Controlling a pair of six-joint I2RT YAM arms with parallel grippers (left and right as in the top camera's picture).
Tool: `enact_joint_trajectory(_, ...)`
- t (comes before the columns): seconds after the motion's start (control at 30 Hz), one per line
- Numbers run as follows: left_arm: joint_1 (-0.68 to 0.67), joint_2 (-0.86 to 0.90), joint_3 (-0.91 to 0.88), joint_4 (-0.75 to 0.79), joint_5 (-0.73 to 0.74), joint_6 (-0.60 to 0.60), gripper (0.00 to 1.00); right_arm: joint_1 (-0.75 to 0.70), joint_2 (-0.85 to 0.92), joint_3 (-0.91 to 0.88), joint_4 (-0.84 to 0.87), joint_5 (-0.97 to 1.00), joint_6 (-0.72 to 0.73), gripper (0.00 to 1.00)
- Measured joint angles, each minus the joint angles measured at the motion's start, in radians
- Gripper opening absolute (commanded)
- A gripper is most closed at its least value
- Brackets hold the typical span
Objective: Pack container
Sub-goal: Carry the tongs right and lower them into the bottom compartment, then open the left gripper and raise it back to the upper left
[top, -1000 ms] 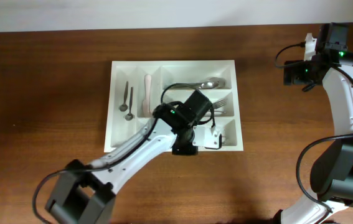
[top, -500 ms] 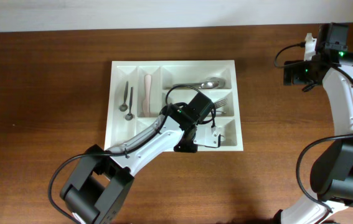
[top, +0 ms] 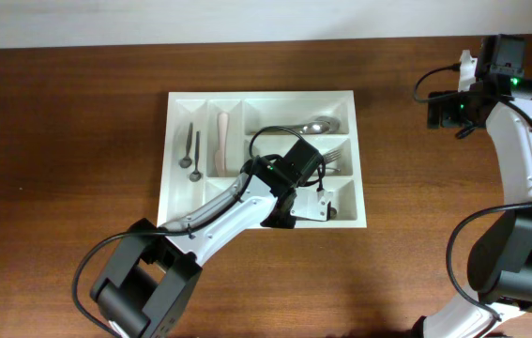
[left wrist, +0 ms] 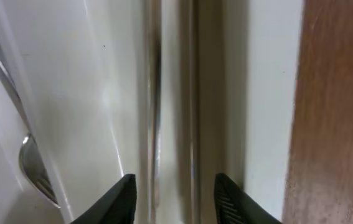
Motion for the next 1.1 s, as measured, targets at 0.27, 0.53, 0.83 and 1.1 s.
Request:
enact_joint_trajectory(0.27, 0.009, 0.001, 0.055, 0.038, -0.089, -0.027, 0.48, 0.0, 0.0, 0.0, 0.0, 0.0, 0.0, 0.99)
enact_joint_trajectory(0.53, 0.101, 0.001, 0.388, 0.06, -0.177, -0.183, 0.99, 0.0, 0.0, 0.0, 0.0, 0.0, 0.0, 0.99)
enact_joint_trajectory(0.83, 0.407, -0.015, 0.579, 0.032, -0.328, -0.534, 0.99, 0.0, 0.0, 0.0, 0.0, 0.0, 0.0, 0.99)
enact_joint_trajectory(1.1, 0.768, -0.018, 0.58, -0.154, -0.351, -0.868, 0.99, 0.0, 0.0, 0.0, 0.0, 0.0, 0.0, 0.99)
